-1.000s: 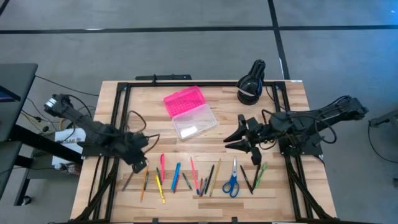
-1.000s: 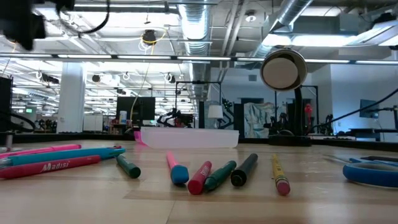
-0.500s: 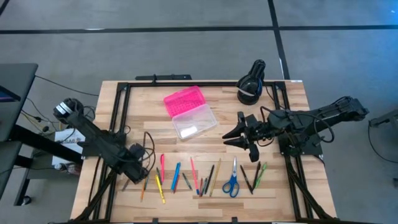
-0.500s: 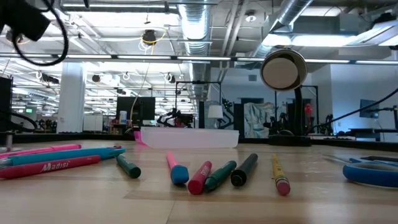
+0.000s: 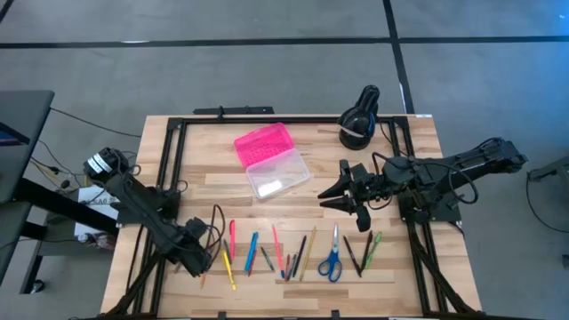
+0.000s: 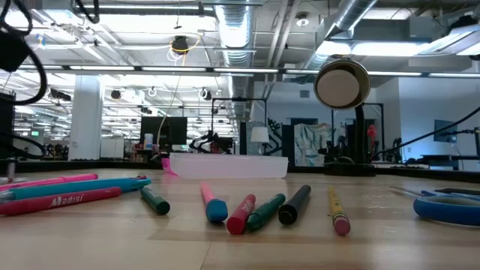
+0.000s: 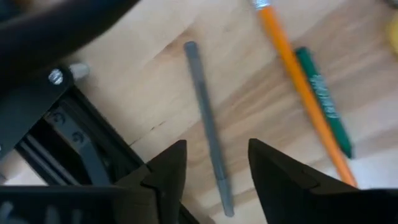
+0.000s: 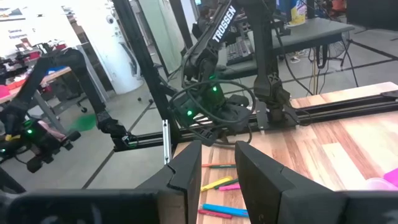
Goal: Pick & place school supplies into a supply box
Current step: Put the gray pen into the pink supply box
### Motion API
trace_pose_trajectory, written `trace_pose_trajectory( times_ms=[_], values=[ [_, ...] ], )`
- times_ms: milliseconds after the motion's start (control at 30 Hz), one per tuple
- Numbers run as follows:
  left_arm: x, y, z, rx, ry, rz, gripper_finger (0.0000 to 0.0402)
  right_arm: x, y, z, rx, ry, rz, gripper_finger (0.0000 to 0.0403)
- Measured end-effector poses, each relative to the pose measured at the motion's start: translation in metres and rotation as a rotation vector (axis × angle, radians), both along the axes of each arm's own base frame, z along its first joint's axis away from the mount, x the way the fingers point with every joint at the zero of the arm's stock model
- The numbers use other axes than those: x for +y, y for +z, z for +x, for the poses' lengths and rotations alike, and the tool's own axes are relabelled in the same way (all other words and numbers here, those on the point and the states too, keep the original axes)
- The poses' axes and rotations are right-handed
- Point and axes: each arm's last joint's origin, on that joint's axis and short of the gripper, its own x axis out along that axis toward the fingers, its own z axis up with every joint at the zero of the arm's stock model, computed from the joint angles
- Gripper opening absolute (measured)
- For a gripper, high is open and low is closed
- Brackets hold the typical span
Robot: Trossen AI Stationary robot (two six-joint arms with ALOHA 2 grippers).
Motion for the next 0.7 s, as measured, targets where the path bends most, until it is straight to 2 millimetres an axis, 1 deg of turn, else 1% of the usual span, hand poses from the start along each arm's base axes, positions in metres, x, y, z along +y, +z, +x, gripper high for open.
trace_pose_trajectory(
  times_ms=[133, 267, 400, 567, 700],
  values=[
    [-0.001, -0.008, -0.005, -0.002, 0.027, -0.001, 0.0195, 0.000, 0.000, 0.000, 0.000, 0.000, 0.000, 0.0092],
    [-0.002, -0.016, -0.006, -0.037, 0.042, -0.020, 0.0198, 0.000, 0.000, 0.000, 0.000, 0.000, 0.000, 0.0092],
    [-0.002, -0.023, -0.006, -0.062, 0.042, -0.030, 0.0192, 0.000, 0.000, 0.000, 0.000, -0.001, 0.000, 0.0092],
    [0.003, -0.036, -0.011, -0.051, 0.044, -0.041, 0.0179, 0.000, 0.000, 0.000, 0.000, -0.001, 0.000, 0.0092],
    [0.006, -0.042, -0.014, -0.033, 0.046, -0.041, 0.0172, 0.000, 0.000, 0.000, 0.000, -0.001, 0.000, 0.0092]
  ],
)
